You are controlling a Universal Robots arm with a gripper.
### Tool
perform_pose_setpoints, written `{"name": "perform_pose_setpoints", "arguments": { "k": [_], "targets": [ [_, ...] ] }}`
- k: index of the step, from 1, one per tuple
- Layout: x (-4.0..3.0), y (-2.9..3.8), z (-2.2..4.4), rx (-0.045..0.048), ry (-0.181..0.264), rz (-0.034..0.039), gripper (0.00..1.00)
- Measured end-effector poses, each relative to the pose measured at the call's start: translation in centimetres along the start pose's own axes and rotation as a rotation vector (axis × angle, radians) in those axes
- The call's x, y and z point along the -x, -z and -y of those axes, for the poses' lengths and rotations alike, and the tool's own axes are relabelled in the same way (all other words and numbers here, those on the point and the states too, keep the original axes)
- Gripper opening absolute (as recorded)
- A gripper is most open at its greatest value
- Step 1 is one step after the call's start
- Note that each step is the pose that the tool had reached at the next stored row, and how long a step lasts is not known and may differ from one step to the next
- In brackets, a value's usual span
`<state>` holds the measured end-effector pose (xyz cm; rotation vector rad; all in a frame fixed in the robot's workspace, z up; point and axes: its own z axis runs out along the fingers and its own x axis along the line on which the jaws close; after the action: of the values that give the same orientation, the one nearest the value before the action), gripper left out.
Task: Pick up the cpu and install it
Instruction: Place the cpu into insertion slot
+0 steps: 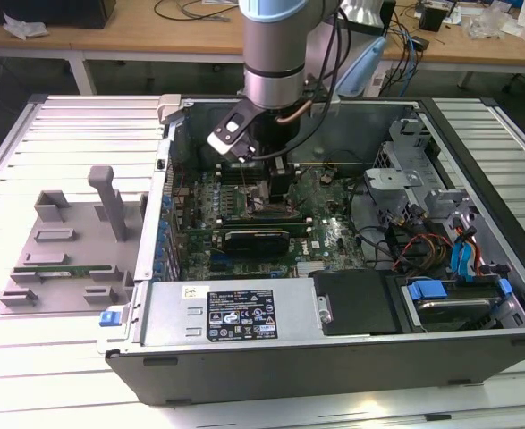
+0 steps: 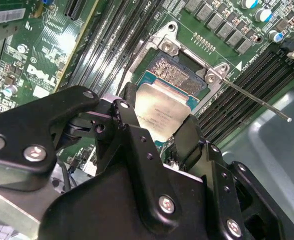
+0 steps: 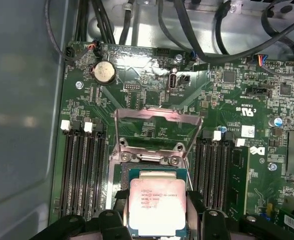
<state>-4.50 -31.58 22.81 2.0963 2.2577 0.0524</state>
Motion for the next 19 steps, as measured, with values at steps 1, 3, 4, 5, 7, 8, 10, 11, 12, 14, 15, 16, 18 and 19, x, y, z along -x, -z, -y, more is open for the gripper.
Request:
{"name": "perform_pose_setpoints", "arguments": {
  "k": [1,3,4,5,7,8,10,11,12,14,15,16,18,19],
  "targets": [
    [-0.02,-0.07,0.04,0.0001,0.0,-0.0001,0.55],
    [-0.07,-0.19,0.1,0.0001,0.0,0.0,0.55],
    [-0.16,-0.38,0.16,0.0002,0.0,-0.0001,0.55],
    [-0.21,-0.51,0.17,0.0001,0.0,-0.0001,0.55],
    [-0.3,-0.77,0.19,-0.0005,0.0,-0.0001,0.55],
    [-0.32,-0.93,0.21,-0.0011,0.0,-0.0001,0.55],
    [-0.33,-1.18,0.24,-0.0021,0.0,0.0002,0.55],
    [-0.33,-1.24,0.24,-0.0022,-0.001,0.0009,0.55],
    [-0.34,-1.36,0.25,-0.0022,-0.003,0.0017,0.55],
    [-0.34,-1.48,0.29,-0.0023,-0.006,0.002,0.55],
    [-0.34,-1.51,0.3,-0.0023,-0.006,0.002,0.55],
    [-0.35,-1.67,0.31,-0.0022,-0.006,0.0018,0.55],
    [-0.42,-1.91,0.34,-0.0022,-0.006,0.0018,0.55],
    [-0.45,-1.98,0.34,-0.0022,-0.006,0.0019,0.55]
  ]
}}
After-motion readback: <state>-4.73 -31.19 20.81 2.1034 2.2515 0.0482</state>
